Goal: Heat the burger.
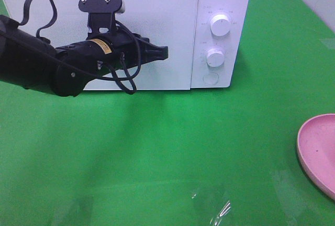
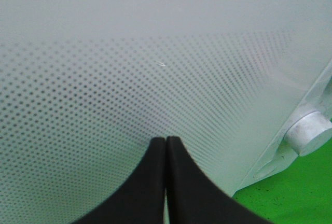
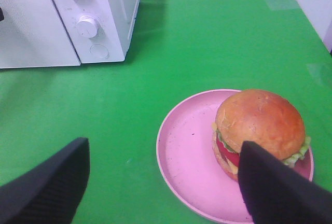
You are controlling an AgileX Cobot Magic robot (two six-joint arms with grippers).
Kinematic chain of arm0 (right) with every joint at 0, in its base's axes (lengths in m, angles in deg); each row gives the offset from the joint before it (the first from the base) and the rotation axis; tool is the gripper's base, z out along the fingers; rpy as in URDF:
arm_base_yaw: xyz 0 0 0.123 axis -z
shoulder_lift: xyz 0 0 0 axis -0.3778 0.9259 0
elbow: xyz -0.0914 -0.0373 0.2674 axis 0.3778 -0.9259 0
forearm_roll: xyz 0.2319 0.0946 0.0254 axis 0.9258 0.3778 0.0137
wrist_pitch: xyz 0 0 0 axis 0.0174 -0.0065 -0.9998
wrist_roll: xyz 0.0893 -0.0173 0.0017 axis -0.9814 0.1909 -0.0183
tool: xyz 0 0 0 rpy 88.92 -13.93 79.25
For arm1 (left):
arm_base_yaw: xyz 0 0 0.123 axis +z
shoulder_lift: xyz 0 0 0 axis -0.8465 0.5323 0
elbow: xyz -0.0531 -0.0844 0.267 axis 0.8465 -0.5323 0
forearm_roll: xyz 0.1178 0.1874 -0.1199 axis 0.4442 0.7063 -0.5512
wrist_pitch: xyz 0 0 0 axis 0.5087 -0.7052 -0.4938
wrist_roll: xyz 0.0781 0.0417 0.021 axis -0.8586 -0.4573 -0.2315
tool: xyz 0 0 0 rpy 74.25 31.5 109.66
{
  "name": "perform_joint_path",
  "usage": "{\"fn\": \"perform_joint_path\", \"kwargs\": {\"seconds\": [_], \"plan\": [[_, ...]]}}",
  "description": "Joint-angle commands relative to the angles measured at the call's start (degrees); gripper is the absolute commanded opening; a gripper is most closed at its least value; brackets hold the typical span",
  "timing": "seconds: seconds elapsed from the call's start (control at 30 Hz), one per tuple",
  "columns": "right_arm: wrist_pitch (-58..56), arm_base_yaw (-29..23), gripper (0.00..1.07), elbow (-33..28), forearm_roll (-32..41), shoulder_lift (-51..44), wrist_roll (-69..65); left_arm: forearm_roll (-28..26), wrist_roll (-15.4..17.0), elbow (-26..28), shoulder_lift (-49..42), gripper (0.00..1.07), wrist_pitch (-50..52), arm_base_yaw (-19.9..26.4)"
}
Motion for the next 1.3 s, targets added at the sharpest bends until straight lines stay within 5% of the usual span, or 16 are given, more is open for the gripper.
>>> {"fn": "perform_joint_path", "kwargs": {"seconds": [0.03,0.17,0.6,0.63,0.67,0.7,0.73,0.83,0.87,0.9,1.3], "plan": [[0.46,0.4,0.76,-0.17,0.11,-1.49,-0.17,-6.7,-2.41,2.98,0.57,0.0,4.76,1.03],[0.46,0.4,0.76,-0.17,0.11,-1.49,-0.17,-8.94,-6.53,3.78,0.97,0.0,4.76,1.03],[0.46,0.4,0.76,-0.17,0.11,-1.49,-0.17,-8.59,-6.93,2.12,-5.44,0.01,-16.67,-5.79],[0.46,0.4,0.76,-0.17,0.11,-1.49,-0.17,-8.59,-6.93,1.72,-6.02,0.04,-18.51,-6.36],[0.46,0.4,0.76,-0.17,0.11,-1.49,-0.17,-8.42,-6.99,1.09,-7.28,0.19,-23.09,-7.73],[0.46,0.4,0.76,-0.17,0.11,-1.49,-0.17,-8.42,-6.99,1.09,-7.28,0.19,-23.09,-7.73],[0.46,0.4,0.76,-0.17,0.11,-1.49,-0.17,-8.14,-6.99,0.8,-8.48,0.48,-29.39,-9.0],[0.46,0.4,0.76,-0.17,0.11,-1.49,-0.17,-8.14,-6.93,0.8,-8.88,0.61,-32.09,-9.57],[0.46,0.4,0.76,-0.17,0.11,-1.49,-0.17,-8.31,-6.65,0.8,-9.45,0.89,-37.24,-10.03],[0.46,0.4,0.76,-0.17,0.11,-1.49,-0.17,-8.54,-6.65,0.8,-9.97,1.0,-43.49,-10.03],[0.46,0.4,0.76,-0.17,0.11,-1.49,-0.17,-4.53,-6.47,0.92,-16.27,0.97,-73.05,-9.68]]}}
